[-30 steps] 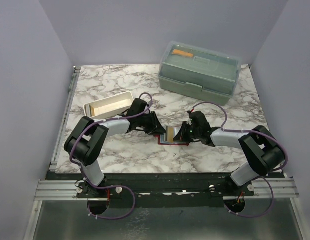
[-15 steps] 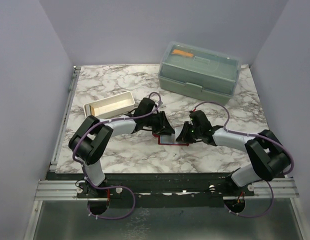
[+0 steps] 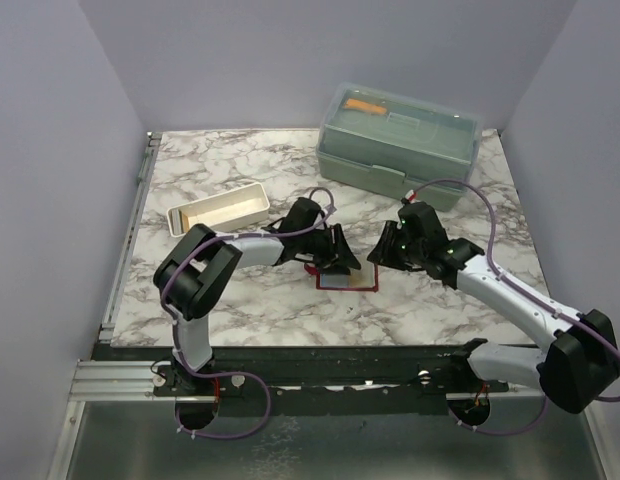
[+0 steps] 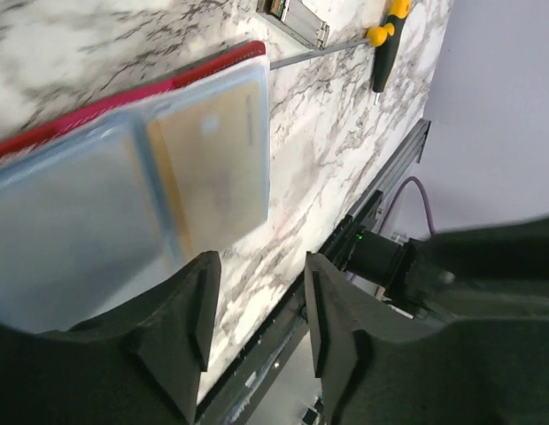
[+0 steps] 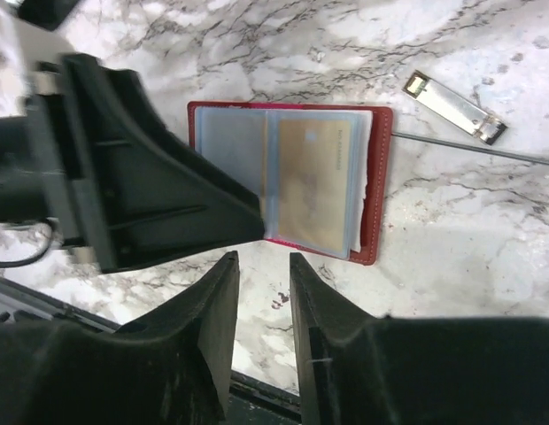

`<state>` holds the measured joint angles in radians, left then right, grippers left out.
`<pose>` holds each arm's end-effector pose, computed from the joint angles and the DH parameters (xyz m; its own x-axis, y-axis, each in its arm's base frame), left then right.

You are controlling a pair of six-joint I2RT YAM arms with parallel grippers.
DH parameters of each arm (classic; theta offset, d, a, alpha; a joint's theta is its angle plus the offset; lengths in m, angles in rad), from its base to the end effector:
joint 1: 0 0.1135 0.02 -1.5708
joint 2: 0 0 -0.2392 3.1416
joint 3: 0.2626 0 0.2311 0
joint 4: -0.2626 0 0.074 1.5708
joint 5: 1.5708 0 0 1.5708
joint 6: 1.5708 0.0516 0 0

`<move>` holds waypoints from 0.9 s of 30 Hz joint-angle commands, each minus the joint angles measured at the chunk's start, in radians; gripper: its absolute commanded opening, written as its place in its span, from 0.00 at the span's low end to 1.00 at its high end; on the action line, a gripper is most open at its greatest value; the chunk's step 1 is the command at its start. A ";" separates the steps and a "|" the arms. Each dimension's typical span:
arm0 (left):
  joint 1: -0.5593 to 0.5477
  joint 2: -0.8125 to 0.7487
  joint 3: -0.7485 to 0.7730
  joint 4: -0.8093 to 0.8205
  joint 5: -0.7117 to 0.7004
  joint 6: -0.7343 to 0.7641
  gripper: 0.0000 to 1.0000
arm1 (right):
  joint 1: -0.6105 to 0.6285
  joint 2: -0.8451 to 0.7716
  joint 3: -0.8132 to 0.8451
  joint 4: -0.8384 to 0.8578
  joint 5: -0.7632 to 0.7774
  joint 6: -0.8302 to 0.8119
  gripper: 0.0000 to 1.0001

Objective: Put the credit cards into the card holder
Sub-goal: Insert the credit card into the card holder.

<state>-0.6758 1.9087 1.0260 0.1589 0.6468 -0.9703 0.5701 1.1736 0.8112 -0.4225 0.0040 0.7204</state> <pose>0.2721 -0.2580 0.1286 -0.9945 -0.0466 -0.0941 0.0548 0.5340 -0.8437 0.2074 0.1327 0.2223 -0.8016 0.2697 -0.5336 -0.0113 0.8855 0.4646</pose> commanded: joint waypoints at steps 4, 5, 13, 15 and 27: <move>0.128 -0.216 -0.120 -0.135 -0.026 0.124 0.54 | -0.001 0.161 -0.008 0.170 -0.259 -0.083 0.40; 0.137 -0.222 -0.135 -0.136 -0.021 0.124 0.54 | -0.001 0.192 -0.009 0.202 -0.287 -0.082 0.40; 0.163 -0.200 -0.173 -0.136 -0.033 0.121 0.56 | -0.001 0.362 -0.015 0.321 -0.316 -0.055 0.40; 0.163 -0.186 -0.171 -0.135 -0.035 0.121 0.53 | -0.001 0.394 -0.006 0.315 -0.304 -0.066 0.36; 0.169 -0.192 -0.181 -0.136 -0.073 0.125 0.43 | -0.002 0.485 -0.014 0.350 -0.289 -0.067 0.18</move>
<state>-0.5148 1.7195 0.8593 0.0273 0.6041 -0.8658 0.5694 1.6318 0.8028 -0.0952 -0.2794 0.6613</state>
